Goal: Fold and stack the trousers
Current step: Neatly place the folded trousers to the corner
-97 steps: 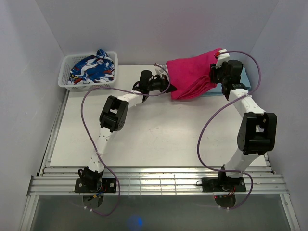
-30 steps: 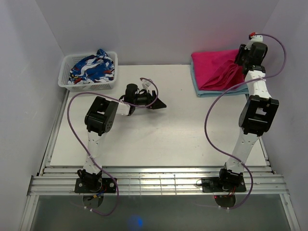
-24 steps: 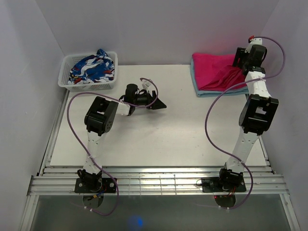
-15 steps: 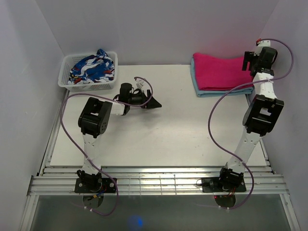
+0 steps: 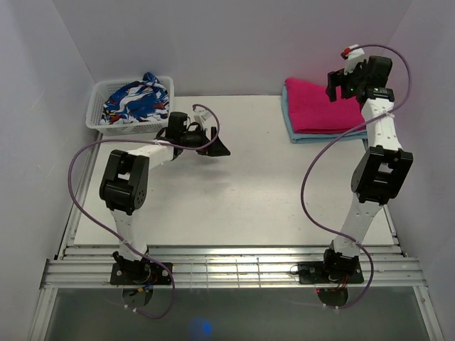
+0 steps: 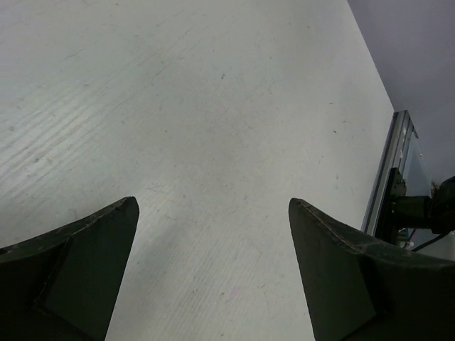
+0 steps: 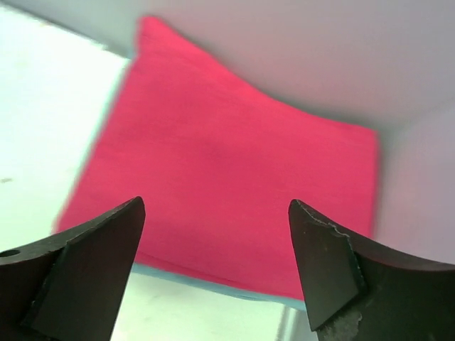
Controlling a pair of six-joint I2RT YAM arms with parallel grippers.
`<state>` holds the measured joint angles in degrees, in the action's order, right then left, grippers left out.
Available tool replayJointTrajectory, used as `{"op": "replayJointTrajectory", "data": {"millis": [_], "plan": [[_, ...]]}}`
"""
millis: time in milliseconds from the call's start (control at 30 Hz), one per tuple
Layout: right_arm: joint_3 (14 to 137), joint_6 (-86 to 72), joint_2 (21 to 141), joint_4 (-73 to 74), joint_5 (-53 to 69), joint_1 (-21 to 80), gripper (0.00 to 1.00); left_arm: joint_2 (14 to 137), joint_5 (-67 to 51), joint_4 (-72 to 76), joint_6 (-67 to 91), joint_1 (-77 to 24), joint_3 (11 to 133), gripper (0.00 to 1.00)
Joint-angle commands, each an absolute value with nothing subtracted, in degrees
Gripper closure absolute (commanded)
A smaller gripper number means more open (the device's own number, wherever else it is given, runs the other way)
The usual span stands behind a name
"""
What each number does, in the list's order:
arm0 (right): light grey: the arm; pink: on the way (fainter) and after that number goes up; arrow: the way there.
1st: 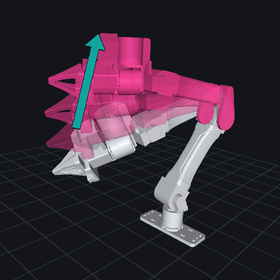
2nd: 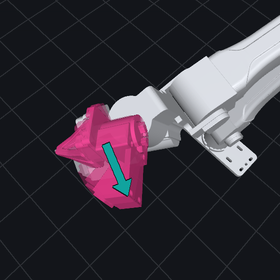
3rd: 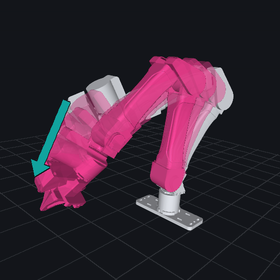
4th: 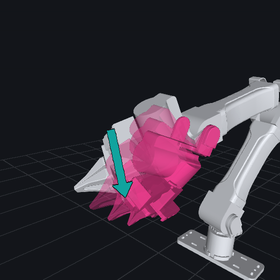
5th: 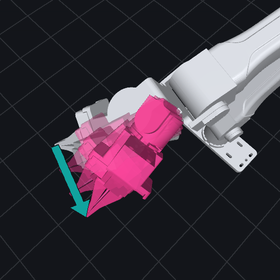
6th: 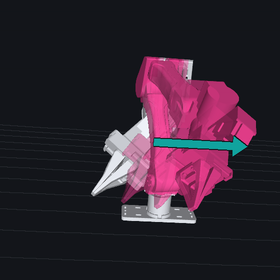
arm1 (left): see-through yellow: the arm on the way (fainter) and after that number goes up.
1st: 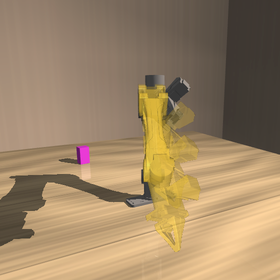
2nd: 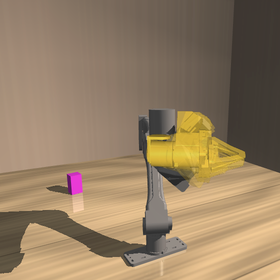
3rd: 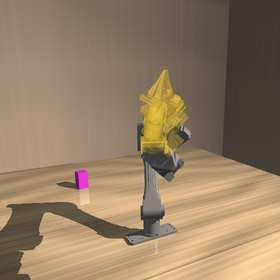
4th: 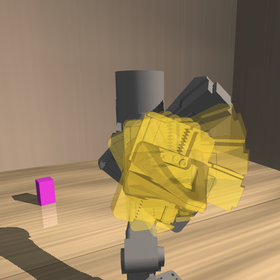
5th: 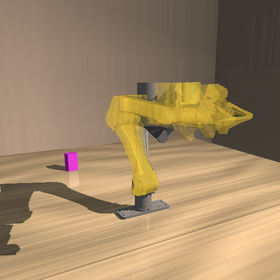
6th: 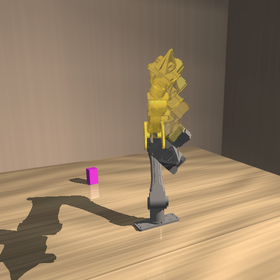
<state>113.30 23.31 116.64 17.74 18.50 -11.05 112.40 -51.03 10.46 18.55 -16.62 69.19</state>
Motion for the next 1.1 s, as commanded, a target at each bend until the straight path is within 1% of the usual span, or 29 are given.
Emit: {"op": "replayJointTrajectory", "data": {"millis": [0,67,100,133,200,267,300,333,367,400,467,500,533,567,600,700,833,933,1067], "plan": [[114.62,23.73,116.99,27.5,24.87,-6.78,0.09,107.58,-45.1,-13.94,6.0,-14.78,77.85,0.02],[110.23,24.08,113.65,28.47,24.09,-3.54,0.02,105.14,-42.56,-19.13,4.31,-12.84,80.33,0.02],[108.56,24.69,112.25,29.43,23.3,-2.3,0.04,103.99,-42.02,-19.51,5.0,-10.05,80.16,0.02],[107.07,25.05,109.37,30.14,22.77,-1.24,0.09,102.93,-41.75,-19.95,5.62,-8.37,79.98,0.02],[102.23,24.09,106.36,30.76,22.84,1.74,0.1,100.3,-41.75,-22.93,5.63,-3.37,80.85,0.02],[97.07,19.09,101.79,30.5,24.08,1.76,0.1,98.88,-42.36,-25.65,4.75,-0.19,81.47,0.02],[95.38,17.07,100.39,30.59,23.12,1.76,0.1,97.14,-40.71,-26.88,2.4,3.48,81.56,0.02],[93.62,14.18,97.76,30.85,22.25,1.84,0.1,96.25,-39.3,-27.94,0.55,4.56,81.48,0.02],[91.6,13.72,96.6,31.28,21.45,1.76,0.1,95.11,-37.63,-29.78,-2.08,5.18,80.95,0.02],[87.58,13.45,95.29,31.9,20.66,1.67,0.1,92.84,-31.96,-30.49,-5.76,5.53,79.21,0.02],[82.91,15.72,91.25,34.18,21.61,1.06,0.1,90.1,-27.62,-32.43,-9.56,5.54,76.66,0.02],[77.05,16.95,89.23,34.71,22.67,0.97,0.1,88.52,-25.94,-32.43,-11.49,5.54,72.55,0.02],[73.86,18.09,84.95,34.54,22.41,0.97,0.1,84.59,-23.67,-31.74,-13.78,5.54,70.07,0.02],[70.52,19.5,82.73,33.58,22.24,0.97,0.1,82.55,-22.77,-31.29,-14.58,5.54,67.53,0.02],[64.22,20.21,80.18,32.97,21.45,0.97,0.1,80.62,-22.33,-31.03,-15.37,5.54,62.8,0.02],[54.1,21.44,68.69,29.71,18.64,1.05,0.1,74.54,-21.45,-31.11,-17.14,5.54,55.67,0.02],[48.71,23.29,61.28,30.23,17.31,1.05,0.1,68.57,-21.09,-31.11,-17.93,5.54,51.34,0.02],[46.77,23.64,58.37,31.37,16.79,1.05,0.1,65.48,-21.36,-30.94,-17.49,5.54,50.45,0.02],[45.36,23.12,56.25,31.64,17.66,0.97,0.1,64.25,-22.67,-31.64,-17.14,5.54,50.97,0.02]]}}
